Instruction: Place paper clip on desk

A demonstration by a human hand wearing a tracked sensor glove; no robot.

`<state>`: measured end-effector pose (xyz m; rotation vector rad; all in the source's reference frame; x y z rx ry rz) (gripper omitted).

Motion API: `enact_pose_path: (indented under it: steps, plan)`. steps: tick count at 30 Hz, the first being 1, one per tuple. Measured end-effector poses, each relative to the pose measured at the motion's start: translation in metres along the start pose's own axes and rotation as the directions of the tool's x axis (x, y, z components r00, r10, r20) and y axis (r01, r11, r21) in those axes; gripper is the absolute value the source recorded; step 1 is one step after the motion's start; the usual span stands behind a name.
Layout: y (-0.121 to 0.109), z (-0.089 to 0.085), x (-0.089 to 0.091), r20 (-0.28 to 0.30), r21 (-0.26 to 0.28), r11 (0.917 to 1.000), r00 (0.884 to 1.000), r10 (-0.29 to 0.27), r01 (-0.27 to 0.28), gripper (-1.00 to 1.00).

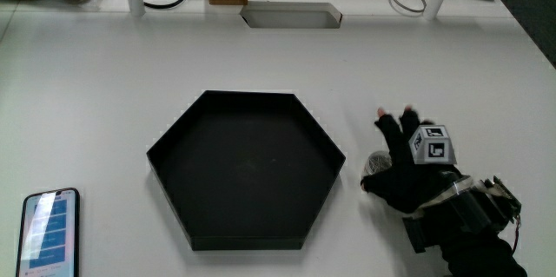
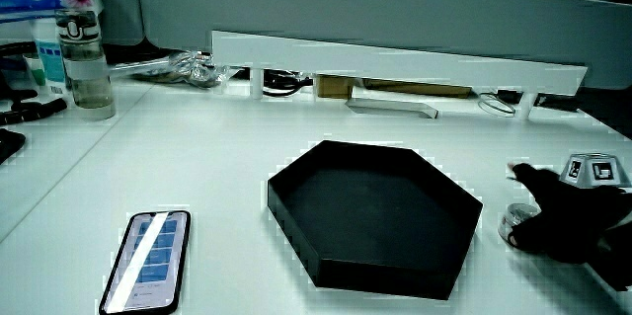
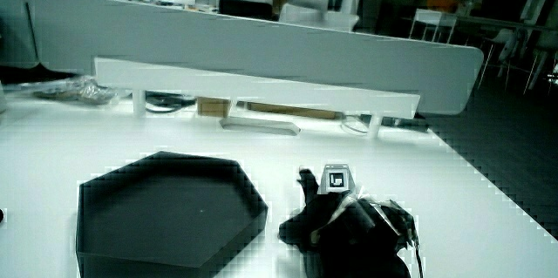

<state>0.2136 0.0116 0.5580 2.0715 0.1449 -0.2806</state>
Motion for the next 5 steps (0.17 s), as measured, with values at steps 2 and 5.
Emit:
enact_pose_path:
  steps: [2, 5]
  plan:
    - [-0.0164, 0.0097, 0.0046, -0.084, 0.127, 0.9902, 0.994, 0.069, -0.058, -1.00]
    - [-0.0173, 0.0096, 0.0082, -0.100, 0.153, 0.9870, 0.993, 0.063, -0.047, -1.00]
